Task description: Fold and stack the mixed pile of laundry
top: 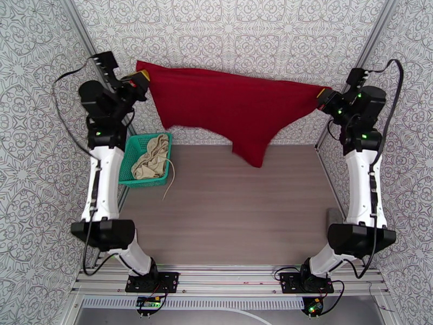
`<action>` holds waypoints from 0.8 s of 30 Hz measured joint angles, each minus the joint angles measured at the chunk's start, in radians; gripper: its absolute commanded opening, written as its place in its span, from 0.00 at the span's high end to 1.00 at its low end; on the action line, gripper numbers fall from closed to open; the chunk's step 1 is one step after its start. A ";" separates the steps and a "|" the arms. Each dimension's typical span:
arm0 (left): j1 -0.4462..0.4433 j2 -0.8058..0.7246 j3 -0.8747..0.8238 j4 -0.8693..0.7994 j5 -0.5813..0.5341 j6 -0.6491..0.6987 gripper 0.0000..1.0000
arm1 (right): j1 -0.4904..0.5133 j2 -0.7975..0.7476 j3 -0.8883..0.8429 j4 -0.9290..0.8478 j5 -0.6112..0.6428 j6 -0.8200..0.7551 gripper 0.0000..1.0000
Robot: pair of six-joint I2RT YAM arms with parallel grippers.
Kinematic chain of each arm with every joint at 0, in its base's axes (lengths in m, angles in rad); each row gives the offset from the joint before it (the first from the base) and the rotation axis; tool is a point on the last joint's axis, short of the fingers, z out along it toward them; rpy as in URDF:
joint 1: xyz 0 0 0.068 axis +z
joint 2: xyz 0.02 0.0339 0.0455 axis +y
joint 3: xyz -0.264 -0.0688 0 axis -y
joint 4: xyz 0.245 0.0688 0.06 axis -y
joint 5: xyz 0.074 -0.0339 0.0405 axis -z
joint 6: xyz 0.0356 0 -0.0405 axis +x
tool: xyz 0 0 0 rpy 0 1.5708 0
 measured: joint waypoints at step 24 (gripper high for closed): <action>-0.003 -0.984 -1.527 -0.441 -0.159 -0.110 0.35 | -0.019 -0.832 -1.237 -0.541 0.227 0.090 0.36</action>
